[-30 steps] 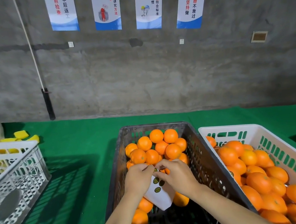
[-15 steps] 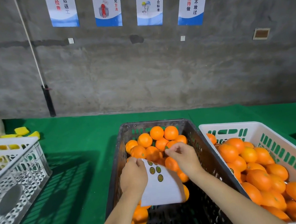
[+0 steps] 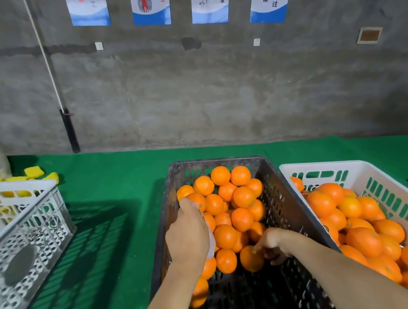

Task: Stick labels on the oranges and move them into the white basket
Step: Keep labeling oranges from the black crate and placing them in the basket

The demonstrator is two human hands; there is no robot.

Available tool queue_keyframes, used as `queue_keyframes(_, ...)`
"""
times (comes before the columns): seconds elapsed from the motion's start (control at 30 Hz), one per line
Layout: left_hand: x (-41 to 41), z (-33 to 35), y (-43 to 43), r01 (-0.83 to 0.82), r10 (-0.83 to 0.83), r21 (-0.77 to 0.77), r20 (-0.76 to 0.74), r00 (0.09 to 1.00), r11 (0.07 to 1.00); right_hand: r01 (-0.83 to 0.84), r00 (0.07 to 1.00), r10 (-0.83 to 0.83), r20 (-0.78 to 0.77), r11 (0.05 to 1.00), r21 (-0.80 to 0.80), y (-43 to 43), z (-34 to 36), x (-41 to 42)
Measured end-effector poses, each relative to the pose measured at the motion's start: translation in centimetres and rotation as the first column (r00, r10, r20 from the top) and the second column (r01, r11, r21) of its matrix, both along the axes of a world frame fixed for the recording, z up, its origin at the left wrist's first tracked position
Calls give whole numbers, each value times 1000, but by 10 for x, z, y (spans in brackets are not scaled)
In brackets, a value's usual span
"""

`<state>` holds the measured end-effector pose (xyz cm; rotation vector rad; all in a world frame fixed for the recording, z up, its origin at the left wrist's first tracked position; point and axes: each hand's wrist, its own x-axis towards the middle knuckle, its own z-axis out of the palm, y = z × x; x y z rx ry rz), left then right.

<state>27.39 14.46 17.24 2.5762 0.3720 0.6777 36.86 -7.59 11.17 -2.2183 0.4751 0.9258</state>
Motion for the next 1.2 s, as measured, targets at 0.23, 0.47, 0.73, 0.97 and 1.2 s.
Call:
queue_keyframes(0.23, 7, -1, 0, 56, -49, 104, -68, 996, 993, -15, 1000, 15, 8, 997, -71, 2, -26, 10)
queue_keyframes(0.47, 8, 2, -3, 94, -85, 83, -109, 990, 992, -56, 993, 71, 97, 987, -148, 5, -34, 11)
queue_keyframes(0.73, 6, 2, -4, 98, -76, 143, -151, 986, 985, -164, 985, 172, 30, 970, -181, 7, -31, 9)
queue_keyframes(0.97, 5, 3, -4, 95, -73, 144, -151, 986, 985, -408, 912, 409, -27, 903, -134, 11, -44, 2)
queue_keyframes(1.2, 3, 4, -4, 84, -51, 174, -185, 981, 981, -363, 932, 363, -13, 929, -64, 10, -37, -4)
